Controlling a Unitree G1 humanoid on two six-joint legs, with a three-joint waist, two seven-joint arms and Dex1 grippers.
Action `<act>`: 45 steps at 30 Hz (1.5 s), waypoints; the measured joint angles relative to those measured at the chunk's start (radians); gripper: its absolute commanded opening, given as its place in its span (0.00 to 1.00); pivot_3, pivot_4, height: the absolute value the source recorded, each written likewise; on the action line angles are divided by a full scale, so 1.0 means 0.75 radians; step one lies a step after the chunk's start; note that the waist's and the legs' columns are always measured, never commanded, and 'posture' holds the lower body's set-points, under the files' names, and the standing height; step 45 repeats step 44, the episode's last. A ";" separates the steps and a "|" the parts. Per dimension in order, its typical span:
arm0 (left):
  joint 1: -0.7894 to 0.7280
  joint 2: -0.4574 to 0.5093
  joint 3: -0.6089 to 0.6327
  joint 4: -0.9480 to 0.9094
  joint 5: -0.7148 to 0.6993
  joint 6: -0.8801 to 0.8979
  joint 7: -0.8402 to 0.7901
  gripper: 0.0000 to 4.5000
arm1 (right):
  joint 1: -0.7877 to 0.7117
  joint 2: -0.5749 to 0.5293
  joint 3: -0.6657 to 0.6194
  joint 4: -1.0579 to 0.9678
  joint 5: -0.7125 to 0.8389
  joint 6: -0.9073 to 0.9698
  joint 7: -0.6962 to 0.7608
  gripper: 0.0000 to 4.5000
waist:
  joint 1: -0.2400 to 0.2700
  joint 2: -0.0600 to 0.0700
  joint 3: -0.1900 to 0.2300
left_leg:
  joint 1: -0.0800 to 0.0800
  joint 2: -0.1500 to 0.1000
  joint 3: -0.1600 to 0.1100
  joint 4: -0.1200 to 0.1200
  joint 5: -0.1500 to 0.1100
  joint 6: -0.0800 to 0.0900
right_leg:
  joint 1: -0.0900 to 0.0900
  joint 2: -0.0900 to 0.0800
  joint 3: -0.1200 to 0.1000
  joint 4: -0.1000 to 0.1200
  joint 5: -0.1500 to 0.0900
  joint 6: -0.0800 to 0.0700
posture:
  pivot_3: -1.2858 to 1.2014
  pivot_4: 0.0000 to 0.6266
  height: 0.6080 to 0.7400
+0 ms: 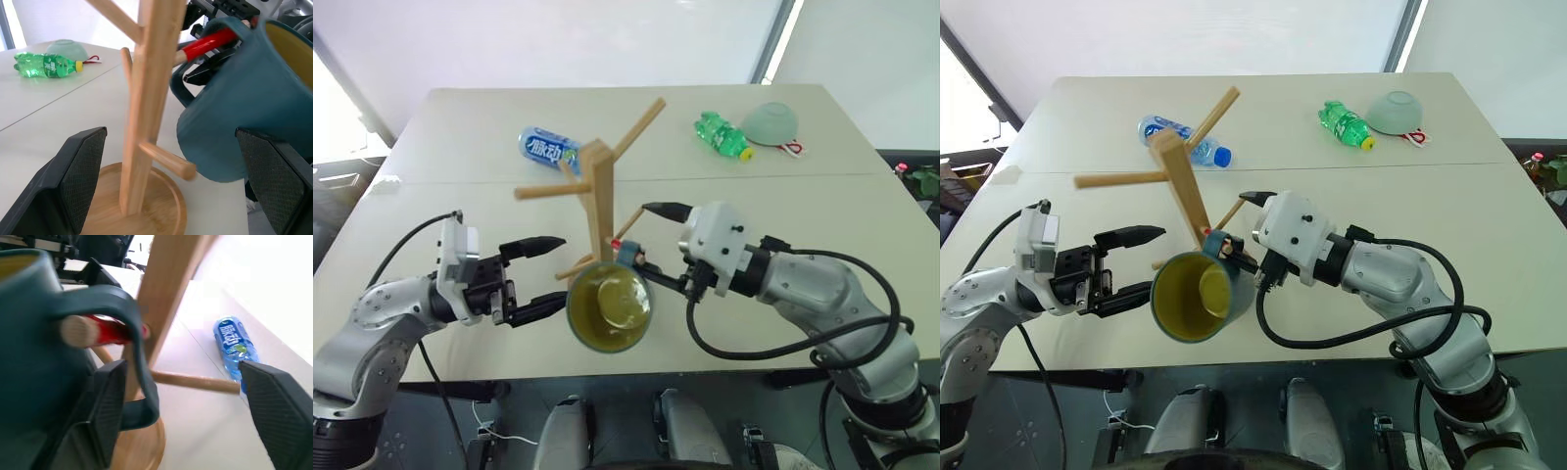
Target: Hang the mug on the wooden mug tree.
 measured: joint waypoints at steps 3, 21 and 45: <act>0.001 0.000 0.000 0.000 -0.004 0.005 -0.002 1.00 | 0.000 -0.021 -0.014 -0.003 0.005 -0.003 0.018 0.76 | 0.000 0.000 0.000 | 0.000 0.000 0.000 0.000 0.000 0.000 | 0.000 0.000 0.000 0.000 0.000 0.000 | 0.52 0.24 1.00; 0.045 0.009 0.112 0.091 -0.030 0.029 -0.052 1.00 | 0.019 -0.104 -0.251 0.031 0.162 -0.026 0.173 0.76 | 0.003 0.000 0.000 | -0.003 0.000 0.000 0.000 0.000 0.000 | -0.002 0.000 0.000 0.000 0.000 0.000 | 0.52 0.24 1.00; 0.145 -0.421 0.149 0.361 0.416 -0.152 0.656 1.00 | 0.507 0.228 -0.576 0.859 0.122 -0.652 0.223 0.76 | -0.001 -0.002 -0.001 | 0.002 0.000 0.001 0.003 0.000 0.000 | -0.001 0.001 0.002 0.008 0.001 0.001 | 0.52 0.24 1.00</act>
